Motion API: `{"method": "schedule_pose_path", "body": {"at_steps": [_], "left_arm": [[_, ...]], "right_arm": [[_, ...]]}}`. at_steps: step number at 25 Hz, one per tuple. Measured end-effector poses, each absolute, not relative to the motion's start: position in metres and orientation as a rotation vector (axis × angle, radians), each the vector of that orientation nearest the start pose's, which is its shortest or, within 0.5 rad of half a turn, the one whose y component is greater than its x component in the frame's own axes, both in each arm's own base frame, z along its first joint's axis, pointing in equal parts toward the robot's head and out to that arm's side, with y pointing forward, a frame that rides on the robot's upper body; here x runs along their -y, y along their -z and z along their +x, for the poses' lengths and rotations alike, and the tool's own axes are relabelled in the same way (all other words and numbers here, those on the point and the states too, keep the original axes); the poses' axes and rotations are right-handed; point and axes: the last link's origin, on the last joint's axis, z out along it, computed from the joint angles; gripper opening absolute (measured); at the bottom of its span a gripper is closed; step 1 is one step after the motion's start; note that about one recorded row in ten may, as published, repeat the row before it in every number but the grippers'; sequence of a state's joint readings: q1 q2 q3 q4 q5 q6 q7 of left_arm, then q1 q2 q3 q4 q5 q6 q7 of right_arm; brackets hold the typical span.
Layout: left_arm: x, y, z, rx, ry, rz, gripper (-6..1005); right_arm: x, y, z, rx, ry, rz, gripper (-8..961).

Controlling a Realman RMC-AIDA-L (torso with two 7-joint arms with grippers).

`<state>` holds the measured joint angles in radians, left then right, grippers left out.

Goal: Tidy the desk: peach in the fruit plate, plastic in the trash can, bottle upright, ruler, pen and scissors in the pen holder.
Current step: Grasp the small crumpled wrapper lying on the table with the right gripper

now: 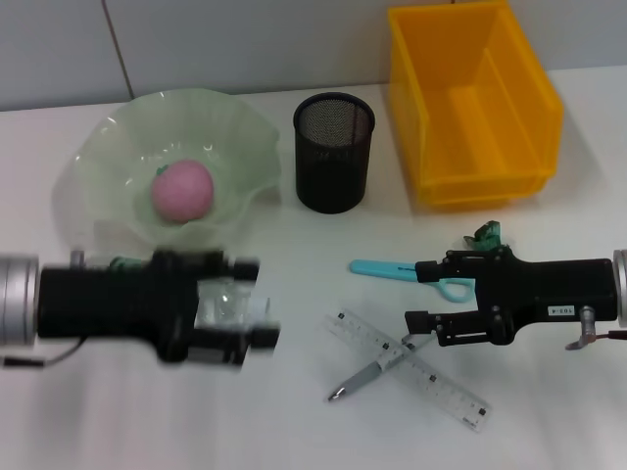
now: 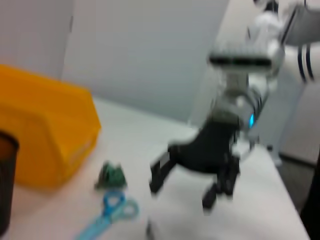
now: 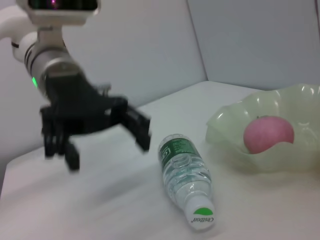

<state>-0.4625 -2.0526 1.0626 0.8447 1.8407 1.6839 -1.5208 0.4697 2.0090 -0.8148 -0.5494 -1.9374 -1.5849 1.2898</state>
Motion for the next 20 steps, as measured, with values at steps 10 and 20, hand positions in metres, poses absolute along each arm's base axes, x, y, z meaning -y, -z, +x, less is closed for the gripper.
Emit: {"method": "schedule_pose_path", "body": {"at_steps": [10, 20], "left_arm": [[-0.289, 0.007, -0.248, 0.376, 0.661, -2.976, 855], [-0.29, 0.01, -0.247, 0.321, 0.705, -2.962, 853]], "right_arm": [[-0.329, -0.023, 0.262, -0.65, -0.624, -2.779, 656], [-0.369, -0.034, 0.188, -0.751, -0.17, -2.892, 649]]}}
